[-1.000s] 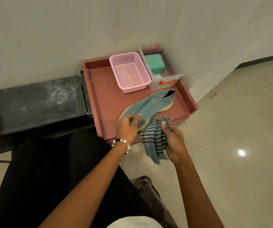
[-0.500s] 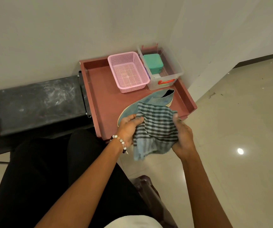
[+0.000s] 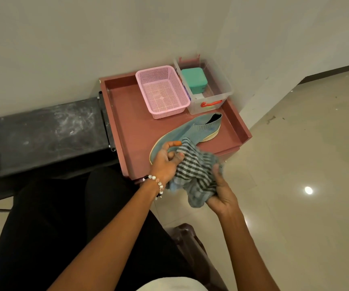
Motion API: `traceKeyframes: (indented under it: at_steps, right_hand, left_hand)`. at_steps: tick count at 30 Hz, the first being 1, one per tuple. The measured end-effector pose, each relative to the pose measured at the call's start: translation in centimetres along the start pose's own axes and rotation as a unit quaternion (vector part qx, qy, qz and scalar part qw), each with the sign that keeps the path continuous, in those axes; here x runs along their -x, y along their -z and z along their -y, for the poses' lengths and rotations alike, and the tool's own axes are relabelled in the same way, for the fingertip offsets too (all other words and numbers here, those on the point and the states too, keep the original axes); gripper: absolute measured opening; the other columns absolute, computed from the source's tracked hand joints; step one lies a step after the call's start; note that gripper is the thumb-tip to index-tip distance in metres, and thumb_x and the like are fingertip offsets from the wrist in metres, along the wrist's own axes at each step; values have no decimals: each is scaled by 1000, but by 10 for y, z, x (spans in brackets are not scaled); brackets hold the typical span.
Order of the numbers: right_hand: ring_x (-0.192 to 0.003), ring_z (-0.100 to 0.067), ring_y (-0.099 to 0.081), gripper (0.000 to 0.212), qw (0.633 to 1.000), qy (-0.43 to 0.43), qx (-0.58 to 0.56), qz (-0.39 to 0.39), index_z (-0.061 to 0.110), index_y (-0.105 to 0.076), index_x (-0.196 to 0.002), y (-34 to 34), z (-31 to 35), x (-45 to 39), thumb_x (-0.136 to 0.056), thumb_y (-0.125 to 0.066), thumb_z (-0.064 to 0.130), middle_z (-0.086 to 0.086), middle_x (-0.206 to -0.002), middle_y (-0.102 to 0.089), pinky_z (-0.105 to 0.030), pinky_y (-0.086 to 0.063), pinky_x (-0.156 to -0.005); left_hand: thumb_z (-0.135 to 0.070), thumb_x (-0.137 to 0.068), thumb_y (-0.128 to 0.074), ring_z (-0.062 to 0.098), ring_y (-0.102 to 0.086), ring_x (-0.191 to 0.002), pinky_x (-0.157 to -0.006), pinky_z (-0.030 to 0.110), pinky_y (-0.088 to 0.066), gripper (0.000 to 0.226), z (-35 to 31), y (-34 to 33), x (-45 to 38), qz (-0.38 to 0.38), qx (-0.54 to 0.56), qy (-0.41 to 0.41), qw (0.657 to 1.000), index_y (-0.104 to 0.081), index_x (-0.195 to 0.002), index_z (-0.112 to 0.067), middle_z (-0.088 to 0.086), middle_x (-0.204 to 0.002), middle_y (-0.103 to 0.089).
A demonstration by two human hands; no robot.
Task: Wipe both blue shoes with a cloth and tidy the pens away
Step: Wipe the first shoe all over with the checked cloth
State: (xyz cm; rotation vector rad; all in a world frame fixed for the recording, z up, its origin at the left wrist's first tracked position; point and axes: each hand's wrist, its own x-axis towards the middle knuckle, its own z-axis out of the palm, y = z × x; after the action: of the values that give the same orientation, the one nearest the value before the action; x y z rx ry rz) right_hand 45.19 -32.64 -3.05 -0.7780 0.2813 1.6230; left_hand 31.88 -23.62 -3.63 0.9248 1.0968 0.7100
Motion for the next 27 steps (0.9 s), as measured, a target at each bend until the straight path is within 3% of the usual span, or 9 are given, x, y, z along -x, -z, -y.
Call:
traceKeyframes:
  at_steps: [2, 5, 9, 14, 17, 20, 23, 25, 27]
  right_hand:
    - [-111, -35, -60, 76, 996, -30, 80, -2, -6, -61, -116, 0, -5, 3, -49, -93, 11, -26, -123, -59, -47, -53, -88]
    - [-105, -37, -63, 65, 990, -15, 110, -93, -4, -59, -119, 3, 2, 3, -60, -86, 5, -26, -119, -61, -50, -55, -81]
    - [-99, -37, -65, 43, 967, 107, 68, -219, 1, -59, -118, 8, 30, -4, -77, -68, -2, -20, -114, -66, -51, -55, -76]
    - [-75, -27, -63, 30, 848, 348, 221, -333, 12, -58, -107, -17, 38, -30, -81, -68, 2, -12, -94, -67, -32, -51, -56]
    - [-85, -19, -60, 23, 733, 393, 462, -309, 15, -55, -103, -26, 18, -59, -85, -64, 5, -2, -89, -63, -34, -53, -75]
    - [-96, -24, -59, 41, 579, 372, 708, -155, 1, -52, -126, -14, -4, -94, -85, -54, -3, -17, -110, -63, -46, -50, -88]
    - [-138, -34, -31, 70, 383, 325, 862, -63, -2, -42, -138, 7, -15, -122, -71, -65, -5, -24, -142, -42, -52, -36, -107]
    - [-132, -38, -40, 75, 278, 333, 900, -33, -3, -51, -130, 10, -11, -122, -60, -77, 4, -23, -135, -51, -54, -38, -104]
    - [-126, -35, -49, 56, 169, 370, 913, 26, 0, -57, -125, 13, 6, -113, -72, -64, 14, -18, -129, -57, -49, -32, -108]
  left_hand:
    - [-8, -91, -63, 23, -55, -77, -75, 33, -47, 22, 6, 3, -3, -17, -130, -13, 991, -57, -105, -23, 14, -80, -57]
    - [-9, -88, -65, 18, -62, -89, -75, 22, -44, 17, 12, 9, -6, -75, -397, -38, 914, -63, -104, -16, 2, -96, -65]
    - [-7, -90, -56, 27, -54, -108, -90, 34, -45, 19, 9, 18, -18, -114, -496, -130, 851, -66, -105, -12, 6, -116, -59]
    - [-24, -99, -46, 27, -14, -146, -116, 39, -17, 59, 19, 15, -41, 13, -679, -165, 715, -23, -151, -10, 7, -159, -16]
    - [-23, -100, -17, 21, 8, -148, -118, 45, 1, 60, 34, 18, -43, 28, -764, -153, 627, 9, -152, -11, 3, -160, 14]
    - [-23, -91, 6, 22, 17, -146, -116, 47, 8, 63, 40, 16, -40, 19, -790, -186, 583, 11, -151, -7, 9, -157, 19]
    - [-31, -101, -7, 23, 30, -139, -118, 45, 10, 56, 42, 12, -40, 55, -796, -179, 576, 22, -141, -6, 6, -148, 30]
    - [-34, -103, -16, 22, 27, -142, -119, 45, 10, 61, 45, 12, -41, 56, -788, -132, 599, 23, -144, -11, 3, -150, 31]
    - [-35, -103, -22, 23, 19, -146, -118, 46, 11, 65, 51, 14, -43, 40, -776, -103, 621, 17, -150, -14, 4, -156, 27]
